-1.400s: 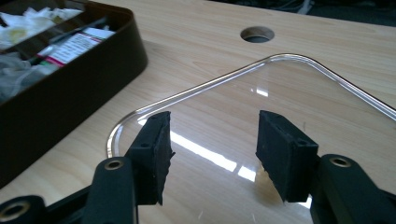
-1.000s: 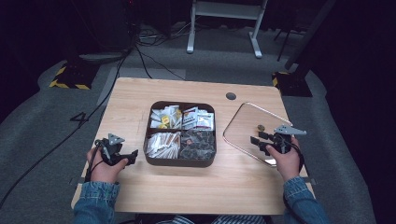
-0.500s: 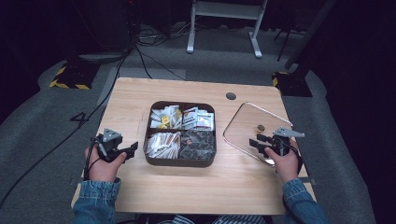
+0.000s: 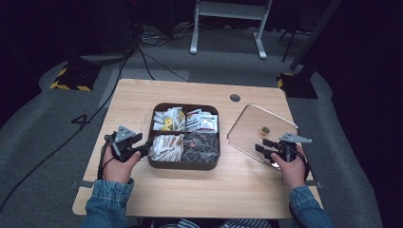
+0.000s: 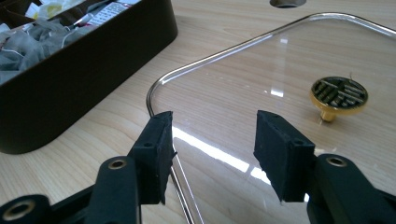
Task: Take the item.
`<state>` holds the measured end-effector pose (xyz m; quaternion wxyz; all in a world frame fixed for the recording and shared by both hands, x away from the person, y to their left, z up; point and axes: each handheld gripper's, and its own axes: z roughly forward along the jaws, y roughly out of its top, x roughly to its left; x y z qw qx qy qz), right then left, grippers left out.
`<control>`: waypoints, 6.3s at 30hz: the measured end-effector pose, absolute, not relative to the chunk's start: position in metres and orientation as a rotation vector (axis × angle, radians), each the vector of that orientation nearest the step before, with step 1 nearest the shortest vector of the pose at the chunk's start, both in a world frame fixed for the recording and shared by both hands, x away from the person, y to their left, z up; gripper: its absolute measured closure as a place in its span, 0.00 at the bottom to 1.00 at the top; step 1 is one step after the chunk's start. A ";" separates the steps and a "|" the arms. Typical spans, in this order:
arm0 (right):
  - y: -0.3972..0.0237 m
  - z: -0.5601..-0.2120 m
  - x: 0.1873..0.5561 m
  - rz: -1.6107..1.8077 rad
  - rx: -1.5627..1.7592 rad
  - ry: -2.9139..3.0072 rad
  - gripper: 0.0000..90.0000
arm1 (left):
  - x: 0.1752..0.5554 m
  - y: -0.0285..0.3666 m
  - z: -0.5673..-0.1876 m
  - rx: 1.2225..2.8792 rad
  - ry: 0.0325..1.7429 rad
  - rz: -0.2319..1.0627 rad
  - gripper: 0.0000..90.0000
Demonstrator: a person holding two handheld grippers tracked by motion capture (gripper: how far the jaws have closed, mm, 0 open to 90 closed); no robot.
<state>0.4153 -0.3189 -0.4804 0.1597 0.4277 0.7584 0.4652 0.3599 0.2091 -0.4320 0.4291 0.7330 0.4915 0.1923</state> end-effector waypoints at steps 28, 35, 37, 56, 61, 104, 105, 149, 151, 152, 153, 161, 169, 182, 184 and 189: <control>-0.334 -0.481 0.398 1.267 1.244 2.134 0.55 | 0.389 0.170 -0.457 2.195 1.268 0.529 0.83; -0.335 -0.482 0.398 1.264 1.243 2.133 0.55 | 0.390 0.171 -0.460 2.203 1.252 0.506 0.97; -0.335 -0.483 0.398 1.262 1.243 2.135 0.55 | 0.390 0.173 -0.460 2.194 1.255 0.491 0.99; -0.335 -0.483 0.399 1.266 1.253 2.131 0.55 | 0.386 0.196 -0.439 1.977 1.165 0.311 1.00; -0.337 -0.485 0.398 1.276 1.263 2.124 0.55 | 0.384 0.197 -0.431 1.913 1.117 0.244 1.00; -0.345 -0.485 0.396 1.299 1.290 2.096 0.53 | 0.353 0.167 -0.383 1.847 0.810 0.173 1.00; -0.345 -0.484 0.396 1.301 1.292 2.096 0.53 | 0.352 0.164 -0.383 1.855 0.798 0.174 1.00; -0.341 -0.483 0.399 1.305 1.274 2.108 0.53 | 0.327 0.067 -0.452 2.128 0.549 -0.061 1.00; -0.341 -0.483 0.399 1.305 1.274 2.109 0.53 | 0.327 0.065 -0.453 2.134 0.550 -0.064 1.00; -0.341 -0.483 0.399 1.303 1.277 2.110 0.53 | 0.326 0.062 -0.456 2.152 0.544 -0.068 1.00; -0.341 -0.483 0.399 1.303 1.278 2.110 0.53 | 0.326 0.061 -0.458 2.160 0.544 -0.065 1.00; -0.341 -0.484 0.400 1.302 1.278 2.113 0.53 | 0.325 0.055 -0.468 2.214 0.534 -0.078 1.00; -0.340 -0.486 0.400 1.300 1.279 2.120 0.53 | 0.324 0.048 -0.475 2.267 0.510 -0.096 0.99; -0.339 -0.485 0.400 1.301 1.278 2.121 0.52 | 0.323 0.045 -0.476 2.243 0.514 -0.202 0.80; -0.340 -0.486 0.401 1.301 1.279 2.120 0.52 | 0.324 0.048 -0.473 2.229 0.530 -0.182 0.79; -0.340 -0.486 0.401 1.306 1.287 2.116 0.52 | 0.326 0.055 -0.465 2.193 0.557 -0.129 0.75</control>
